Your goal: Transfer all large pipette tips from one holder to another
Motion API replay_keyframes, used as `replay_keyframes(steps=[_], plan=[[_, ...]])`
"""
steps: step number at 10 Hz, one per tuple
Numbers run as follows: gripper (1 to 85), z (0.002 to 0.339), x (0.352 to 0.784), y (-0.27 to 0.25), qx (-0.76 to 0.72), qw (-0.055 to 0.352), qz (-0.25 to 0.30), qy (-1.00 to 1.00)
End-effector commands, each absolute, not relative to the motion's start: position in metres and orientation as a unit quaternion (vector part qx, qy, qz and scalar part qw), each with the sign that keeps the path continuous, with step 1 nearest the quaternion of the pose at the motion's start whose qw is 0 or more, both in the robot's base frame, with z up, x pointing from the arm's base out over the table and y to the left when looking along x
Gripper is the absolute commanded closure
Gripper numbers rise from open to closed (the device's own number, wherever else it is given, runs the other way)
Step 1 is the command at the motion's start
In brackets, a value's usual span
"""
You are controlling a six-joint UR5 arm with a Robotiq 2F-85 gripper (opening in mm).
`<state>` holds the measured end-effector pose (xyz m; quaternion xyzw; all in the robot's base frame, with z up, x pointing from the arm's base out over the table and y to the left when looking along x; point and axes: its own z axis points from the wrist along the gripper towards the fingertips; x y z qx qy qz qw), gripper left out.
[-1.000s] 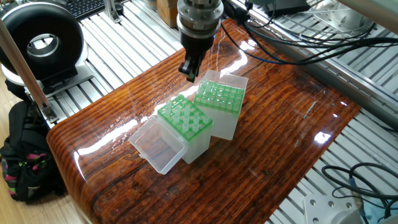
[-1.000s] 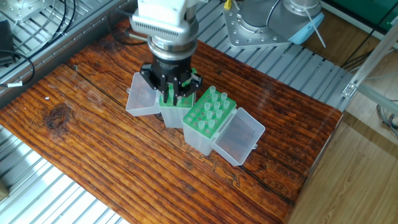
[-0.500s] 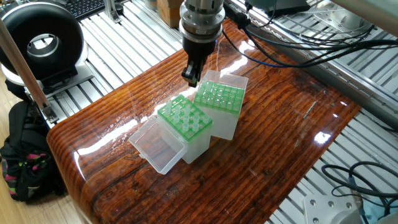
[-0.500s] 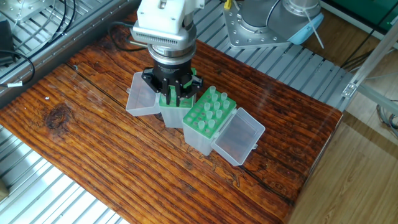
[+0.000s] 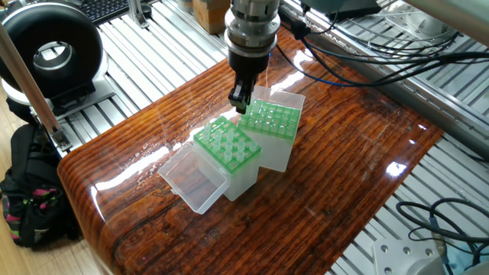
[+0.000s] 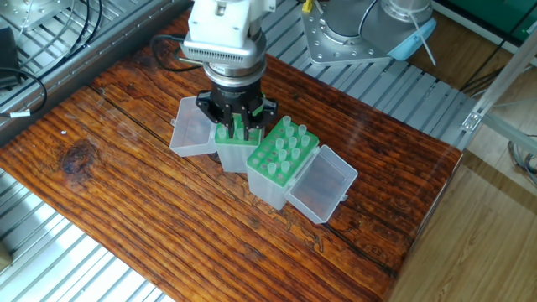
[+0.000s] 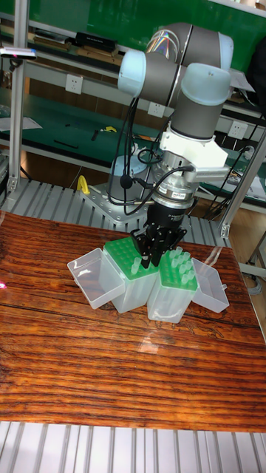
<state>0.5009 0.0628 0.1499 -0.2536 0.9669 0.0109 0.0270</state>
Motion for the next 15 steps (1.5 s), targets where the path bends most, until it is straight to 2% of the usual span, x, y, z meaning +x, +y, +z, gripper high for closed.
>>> replay_keyframes(steps=[1,9,15], plan=[[56.3,0.152,0.491,0.066,-0.253,0.026,0.015,0.967],[56.3,0.146,0.499,0.067,-0.254,0.040,0.008,0.966],[63.3,0.144,0.505,0.065,-0.251,0.048,0.000,0.967]])
